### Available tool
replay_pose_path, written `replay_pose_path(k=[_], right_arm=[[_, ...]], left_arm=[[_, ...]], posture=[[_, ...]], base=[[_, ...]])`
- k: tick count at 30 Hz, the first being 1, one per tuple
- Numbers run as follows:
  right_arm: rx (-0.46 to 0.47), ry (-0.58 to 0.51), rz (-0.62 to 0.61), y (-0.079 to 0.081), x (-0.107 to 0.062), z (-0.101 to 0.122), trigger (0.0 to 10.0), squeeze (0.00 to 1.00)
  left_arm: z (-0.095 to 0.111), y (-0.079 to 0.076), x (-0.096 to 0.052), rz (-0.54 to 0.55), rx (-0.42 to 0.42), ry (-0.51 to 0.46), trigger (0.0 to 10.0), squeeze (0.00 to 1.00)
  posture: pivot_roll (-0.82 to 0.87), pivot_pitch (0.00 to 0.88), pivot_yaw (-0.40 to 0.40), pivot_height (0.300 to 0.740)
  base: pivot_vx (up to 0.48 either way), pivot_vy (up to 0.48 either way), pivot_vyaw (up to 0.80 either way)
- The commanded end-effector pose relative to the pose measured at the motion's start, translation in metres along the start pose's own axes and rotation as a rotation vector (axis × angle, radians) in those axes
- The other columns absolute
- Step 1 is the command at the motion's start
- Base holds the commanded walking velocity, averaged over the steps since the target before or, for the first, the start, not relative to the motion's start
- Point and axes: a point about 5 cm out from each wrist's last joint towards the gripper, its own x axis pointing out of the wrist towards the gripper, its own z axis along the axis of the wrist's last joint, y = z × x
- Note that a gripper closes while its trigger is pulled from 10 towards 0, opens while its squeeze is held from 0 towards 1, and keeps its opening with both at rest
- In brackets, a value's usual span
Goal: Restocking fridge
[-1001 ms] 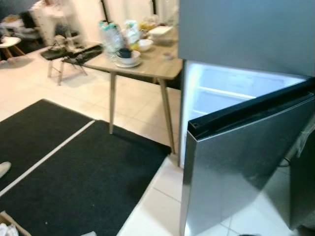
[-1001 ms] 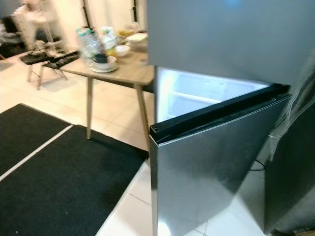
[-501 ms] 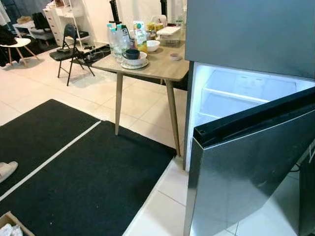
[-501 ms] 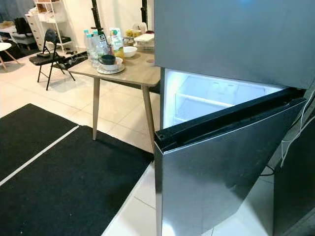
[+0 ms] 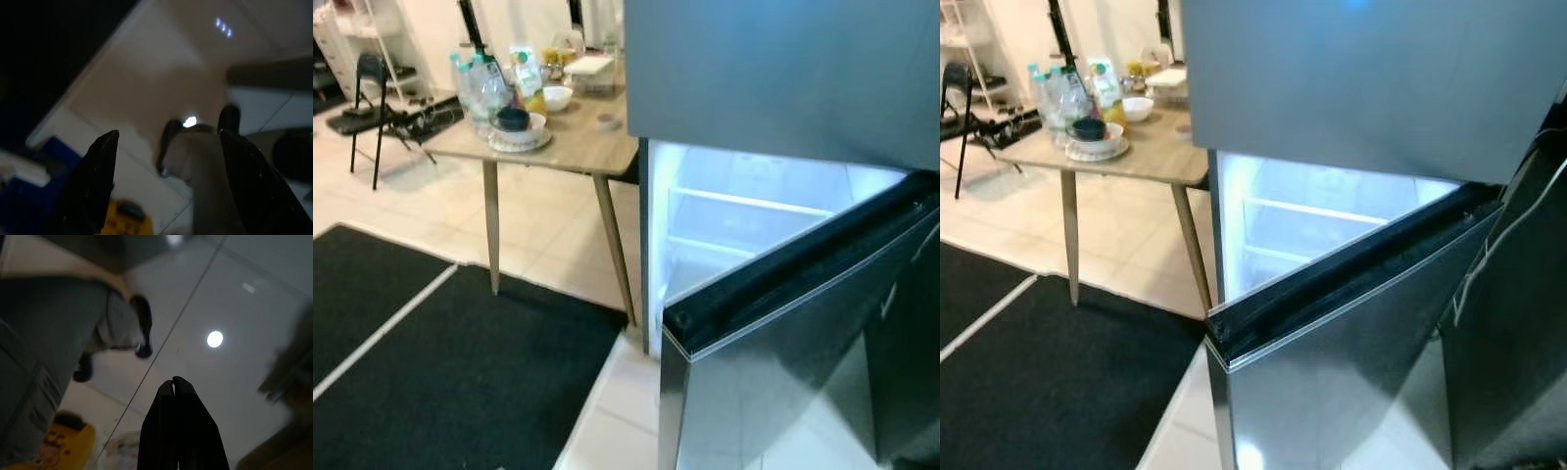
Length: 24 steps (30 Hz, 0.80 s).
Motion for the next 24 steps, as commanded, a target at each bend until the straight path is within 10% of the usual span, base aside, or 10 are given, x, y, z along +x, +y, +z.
replay_pose_path(k=[1, 17, 24], right_arm=[[-0.019, -0.015, 0.017, 0.007, 0.003, 0.006, 10.0, 0.0], [-0.004, -0.035, 0.009, 0.003, 0.002, 0.009, 10.0, 0.0], [0.013, -0.264, 0.032, -0.001, 0.001, 0.067, 10.0, 0.0]], left_arm=[[-0.012, 0.011, -0.005, 0.031, -0.008, 0.037, 10.0, 0.0], [-0.01, 0.012, -0.004, 0.042, -0.022, 0.029, 10.0, 0.0], [-0.01, 0.012, -0.004, 0.039, -0.023, 0.028, 10.0, 0.0]], posture=[[-0.1, 0.0, 0.035, 0.74], [-0.1, 0.0, 0.035, 0.74], [-0.1, 0.0, 0.037, 0.74]], base=[[0.319, 0.0, 0.0], [0.02, 0.0, 0.0], [0.0, 0.0, 0.0]])
